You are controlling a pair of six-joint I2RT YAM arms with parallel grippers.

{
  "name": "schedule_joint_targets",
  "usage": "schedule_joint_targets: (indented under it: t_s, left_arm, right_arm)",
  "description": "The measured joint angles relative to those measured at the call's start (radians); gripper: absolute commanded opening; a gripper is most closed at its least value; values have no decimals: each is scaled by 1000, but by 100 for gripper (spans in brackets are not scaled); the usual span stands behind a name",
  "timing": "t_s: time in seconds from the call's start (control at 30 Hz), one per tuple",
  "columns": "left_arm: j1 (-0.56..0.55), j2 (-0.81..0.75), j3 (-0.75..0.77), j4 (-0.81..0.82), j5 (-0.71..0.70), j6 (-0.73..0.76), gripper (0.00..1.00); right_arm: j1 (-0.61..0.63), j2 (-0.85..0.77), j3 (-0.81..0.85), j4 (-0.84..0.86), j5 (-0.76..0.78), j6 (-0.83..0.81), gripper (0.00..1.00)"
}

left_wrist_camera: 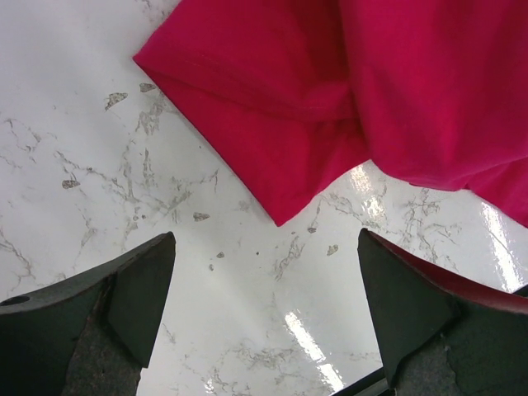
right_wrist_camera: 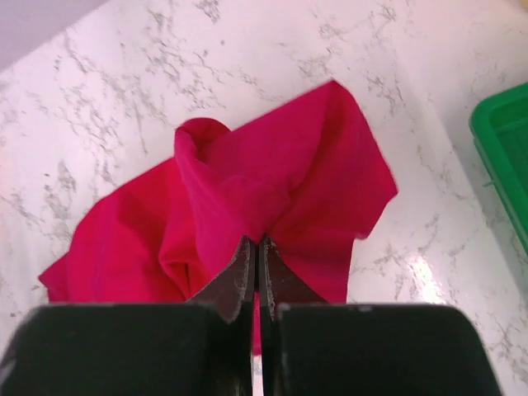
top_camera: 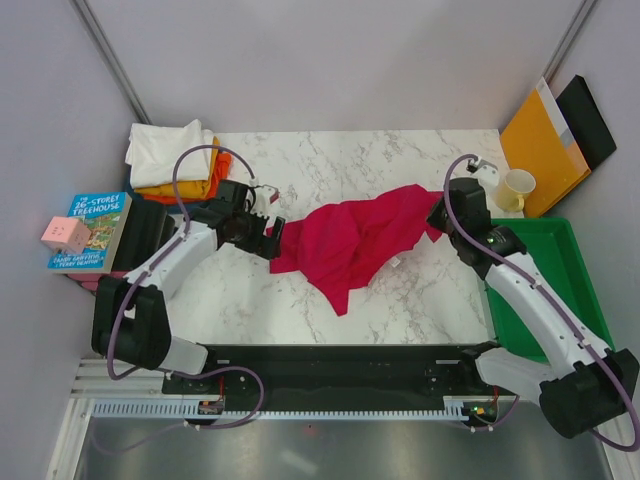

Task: Fold and stack the t-shirts
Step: Flatten out the tshirt

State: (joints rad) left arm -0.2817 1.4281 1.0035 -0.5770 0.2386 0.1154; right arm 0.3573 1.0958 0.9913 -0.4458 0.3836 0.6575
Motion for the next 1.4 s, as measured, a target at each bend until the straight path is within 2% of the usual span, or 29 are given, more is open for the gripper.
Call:
schedule_joint_targets:
  t_s: [0.3,0.53,0.87,0.97,1.0,1.03,1.07,1.1,1.13,1.4]
  left_arm:
    - [0,69,5,16,6,-19,98]
    - [-21,185,38,53,18,-27,97]
    - [-50,330,83,56,21,-40,77]
    - [-50,335,85,53,14,-40,55]
    - [-50,337,86,54,10,-41,39]
    - [-50,340,86,52,6,-40,31]
    - [-49,344,86,51,5,-37,14]
    - [-50,347,86,48,4,-42,6]
    - [-50,350,86,43,3,-43,2]
    - [-50,351,86,30,-1,-40,2]
  right_arm:
    - [0,3,-119,-85,14,-2,0]
    - [0,3,-129,-98,14,-5,0]
    - [0,3,-129,-108,19,-34,0]
    - [0,6,-129,-111,23,-42,0]
    - [0,8,-128,-111,24,-45,0]
    - [0,10,-128,-111,25,-46,0]
    - [0,12,-128,-111,26,-49,0]
    - [0,14,-128,-111,26,-51,0]
    - [0,14,-128,-111,27,-52,0]
    - [0,16,-127,-111,34,-60,0]
